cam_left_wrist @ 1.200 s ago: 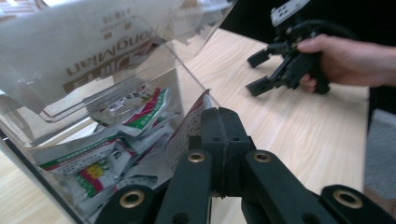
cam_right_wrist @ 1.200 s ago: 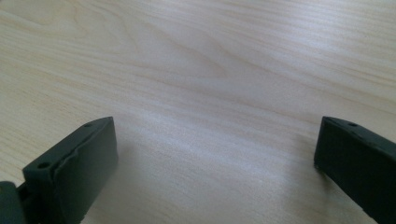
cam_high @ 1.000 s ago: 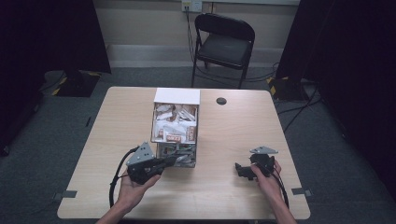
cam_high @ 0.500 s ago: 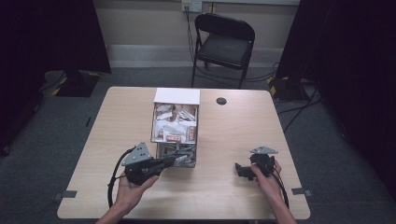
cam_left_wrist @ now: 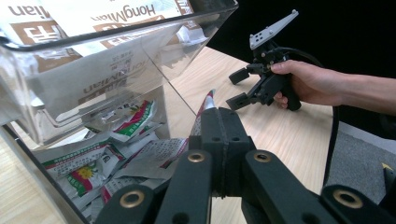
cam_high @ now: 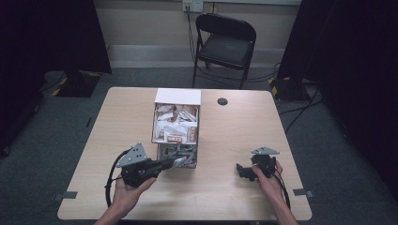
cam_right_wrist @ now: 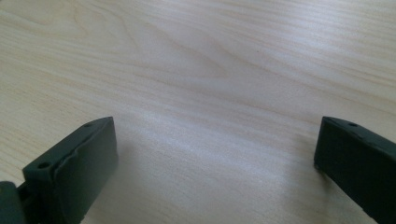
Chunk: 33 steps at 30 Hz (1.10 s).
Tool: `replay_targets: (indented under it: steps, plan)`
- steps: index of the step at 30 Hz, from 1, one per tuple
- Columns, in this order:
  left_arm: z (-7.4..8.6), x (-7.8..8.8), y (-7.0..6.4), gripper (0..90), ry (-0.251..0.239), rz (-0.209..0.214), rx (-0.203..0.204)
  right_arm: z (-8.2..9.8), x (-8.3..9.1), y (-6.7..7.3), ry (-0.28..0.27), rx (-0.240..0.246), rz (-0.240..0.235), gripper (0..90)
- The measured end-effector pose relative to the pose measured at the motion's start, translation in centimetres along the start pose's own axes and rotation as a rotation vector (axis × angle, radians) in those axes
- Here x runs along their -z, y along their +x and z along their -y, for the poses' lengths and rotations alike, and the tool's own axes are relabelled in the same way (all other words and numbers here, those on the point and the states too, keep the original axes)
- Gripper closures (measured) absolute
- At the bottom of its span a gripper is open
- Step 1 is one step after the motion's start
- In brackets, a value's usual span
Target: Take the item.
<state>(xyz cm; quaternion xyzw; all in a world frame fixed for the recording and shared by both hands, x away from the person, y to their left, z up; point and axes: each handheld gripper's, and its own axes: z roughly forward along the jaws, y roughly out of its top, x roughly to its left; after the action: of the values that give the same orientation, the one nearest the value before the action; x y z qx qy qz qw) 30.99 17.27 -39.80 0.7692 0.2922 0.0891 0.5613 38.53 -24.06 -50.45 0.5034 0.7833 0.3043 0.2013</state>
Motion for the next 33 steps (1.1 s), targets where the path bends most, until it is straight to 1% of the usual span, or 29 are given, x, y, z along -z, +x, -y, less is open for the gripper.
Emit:
replay_targets:
  steps: [8, 11, 17, 26, 33]
  plan:
    - [0.1, 1.0, 0.3, 90.0, -0.003, 0.0, 0.013, 0.0, 0.0, 0.0, 0.0, 0.0, 0.0, 0.0]
    - [0.1, 1.4, 0.4, 90.0, -0.009, 0.004, 0.025, 0.0, 0.0, 0.0, 0.0, 0.0, 0.0, 0.0]
    - [0.3, 2.3, 0.5, 90.0, 0.0, -0.012, 0.018, 0.0, 0.0, 0.0, 0.0, 0.0, 0.0, 0.0]
    - [0.3, 3.8, 0.7, 90.0, -0.021, -0.014, 0.024, 0.0, 0.0, 0.0, 0.0, 0.0, 0.0, 0.0]
    - [0.1, 5.2, 1.1, 90.0, -0.05, -0.034, 0.044, 0.0, 0.0, 0.0, 0.0, 0.0, 0.0, 0.0]
